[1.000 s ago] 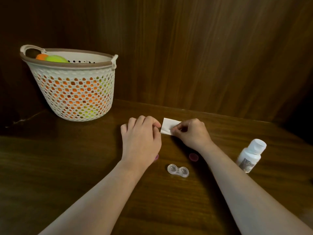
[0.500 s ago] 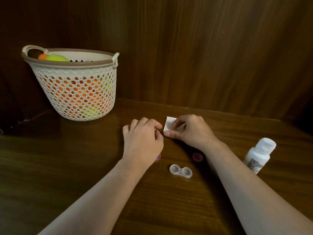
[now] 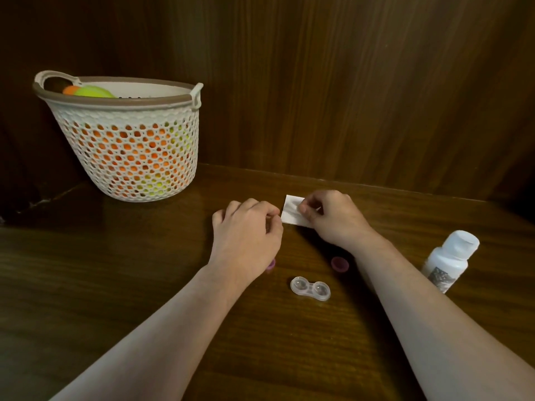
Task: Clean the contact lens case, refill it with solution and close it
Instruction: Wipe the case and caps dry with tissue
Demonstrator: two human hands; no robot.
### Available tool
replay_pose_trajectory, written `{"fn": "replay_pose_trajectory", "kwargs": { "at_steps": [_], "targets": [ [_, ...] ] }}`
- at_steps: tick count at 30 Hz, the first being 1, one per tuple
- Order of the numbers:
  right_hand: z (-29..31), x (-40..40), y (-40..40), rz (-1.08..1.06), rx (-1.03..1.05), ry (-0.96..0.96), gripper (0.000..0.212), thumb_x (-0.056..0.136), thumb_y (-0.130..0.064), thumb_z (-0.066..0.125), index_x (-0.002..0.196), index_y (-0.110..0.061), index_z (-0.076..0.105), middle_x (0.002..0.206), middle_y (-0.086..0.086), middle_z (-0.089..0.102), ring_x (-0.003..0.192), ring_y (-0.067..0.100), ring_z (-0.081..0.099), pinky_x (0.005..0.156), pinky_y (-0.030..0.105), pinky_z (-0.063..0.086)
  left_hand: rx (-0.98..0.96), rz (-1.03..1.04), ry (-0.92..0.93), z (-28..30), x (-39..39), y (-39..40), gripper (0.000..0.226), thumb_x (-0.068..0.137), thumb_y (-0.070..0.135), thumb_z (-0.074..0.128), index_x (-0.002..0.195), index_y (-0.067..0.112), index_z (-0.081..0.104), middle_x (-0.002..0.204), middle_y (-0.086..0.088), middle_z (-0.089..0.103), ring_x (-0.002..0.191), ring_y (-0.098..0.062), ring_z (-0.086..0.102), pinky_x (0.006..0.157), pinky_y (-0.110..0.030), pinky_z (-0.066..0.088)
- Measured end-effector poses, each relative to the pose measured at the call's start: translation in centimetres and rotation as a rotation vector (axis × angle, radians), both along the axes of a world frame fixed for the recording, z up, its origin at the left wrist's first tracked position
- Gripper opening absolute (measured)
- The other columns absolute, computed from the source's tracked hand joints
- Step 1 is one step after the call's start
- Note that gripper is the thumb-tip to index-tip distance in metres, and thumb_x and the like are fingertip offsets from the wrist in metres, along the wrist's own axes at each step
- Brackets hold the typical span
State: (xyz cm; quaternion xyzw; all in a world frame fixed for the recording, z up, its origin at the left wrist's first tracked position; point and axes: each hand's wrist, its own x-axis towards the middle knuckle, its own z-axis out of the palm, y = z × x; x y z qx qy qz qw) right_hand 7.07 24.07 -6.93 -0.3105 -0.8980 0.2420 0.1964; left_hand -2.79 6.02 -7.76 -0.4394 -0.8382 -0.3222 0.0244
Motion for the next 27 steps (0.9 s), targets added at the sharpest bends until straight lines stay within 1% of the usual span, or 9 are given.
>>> {"fn": "replay_pose_trajectory", "kwargs": {
  "at_steps": [2,4,9,12,14,17,20,22,27],
  "targets": [
    [0.04,0.17,0.12,-0.022,-0.037,0.115,0.016,0.109,-0.037,0.057,0.093,-0.036,0.057,0.1,-0.017,0.063,0.09,0.005,0.058,0.067,0.029,0.044,-0.032,-0.05,0.02,-0.04,0.14,0.04,0.036,0.11,0.045,0.046,0.142,0.04,0.06,0.148,0.016,0.057,0.142,-0.012,0.04,0.124,-0.05,0.022],
    [0.12,0.3,0.15,-0.044,-0.068,0.187,0.017,0.111,-0.035,0.052,0.095,-0.035,0.054,0.099,-0.016,0.062,0.088,0.005,0.057,0.063,0.026,0.04,-0.076,-0.111,0.046,-0.16,0.39,0.09,0.04,0.11,0.05,0.041,0.147,0.042,0.057,0.154,0.019,0.052,0.147,-0.01,0.034,0.125,-0.05,0.017],
    [-0.04,0.23,0.19,-0.107,-0.125,0.341,0.017,0.113,-0.03,0.048,0.098,-0.036,0.053,0.103,-0.017,0.061,0.092,0.002,0.057,0.065,0.019,0.039,-0.165,-0.184,0.065,-0.51,0.56,0.15,0.043,0.111,0.054,0.035,0.141,0.042,0.063,0.153,0.023,0.053,0.146,-0.008,0.033,0.126,-0.05,0.012],
    [0.16,0.26,0.45,-0.189,-0.137,0.462,0.012,0.114,-0.024,0.047,0.111,-0.033,0.053,0.108,-0.019,0.058,0.096,0.001,0.055,0.065,0.018,0.04,-0.159,-0.176,0.063,-0.52,0.59,0.2,0.042,0.111,0.053,0.036,0.141,0.042,0.063,0.153,0.023,0.053,0.146,-0.008,0.033,0.126,-0.049,0.011],
    [0.31,0.34,0.57,-0.218,-0.148,0.517,0.015,0.114,-0.02,0.045,0.118,-0.033,0.053,0.109,-0.021,0.056,0.095,0.0,0.055,0.063,0.017,0.04,-0.154,-0.173,0.06,-0.51,0.64,0.23,0.041,0.111,0.053,0.037,0.14,0.042,0.064,0.153,0.023,0.053,0.145,-0.007,0.033,0.126,-0.049,0.011],
    [0.33,0.27,0.47,-0.209,-0.17,0.514,0.019,0.114,-0.02,0.043,0.12,-0.035,0.053,0.108,-0.024,0.054,0.097,0.0,0.055,0.064,0.018,0.042,-0.149,-0.176,0.056,-0.53,0.58,0.22,0.041,0.111,0.053,0.038,0.14,0.042,0.064,0.155,0.022,0.05,0.146,-0.008,0.032,0.126,-0.049,0.012],
    [0.21,0.22,0.33,-0.186,-0.2,0.487,0.021,0.114,-0.021,0.04,0.116,-0.034,0.056,0.109,-0.023,0.055,0.099,0.001,0.055,0.067,0.022,0.043,-0.139,-0.153,0.064,-0.53,0.43,0.21,0.04,0.109,0.055,0.042,0.139,0.041,0.066,0.156,0.018,0.039,0.147,-0.012,0.028,0.126,-0.05,0.015],
    [0.19,0.26,0.25,-0.174,-0.206,0.472,0.023,0.114,-0.021,0.039,0.113,-0.034,0.058,0.109,-0.023,0.055,0.098,0.002,0.055,0.067,0.022,0.042,-0.139,-0.144,0.05,-0.5,0.39,0.22,0.039,0.108,0.056,0.045,0.138,0.041,0.065,0.16,0.015,0.034,0.15,-0.013,0.024,0.127,-0.051,0.014],
    [0.12,0.24,-0.06,-0.14,-0.205,0.448,0.023,0.115,-0.022,0.039,0.112,-0.033,0.058,0.11,-0.021,0.057,0.096,0.004,0.056,0.065,0.02,0.043,-0.092,-0.159,0.037,-0.48,0.57,0.29,0.032,0.106,0.055,0.049,0.135,0.045,0.059,0.162,0.018,0.035,0.152,-0.011,0.023,0.128,-0.051,0.012]
  ]
}}
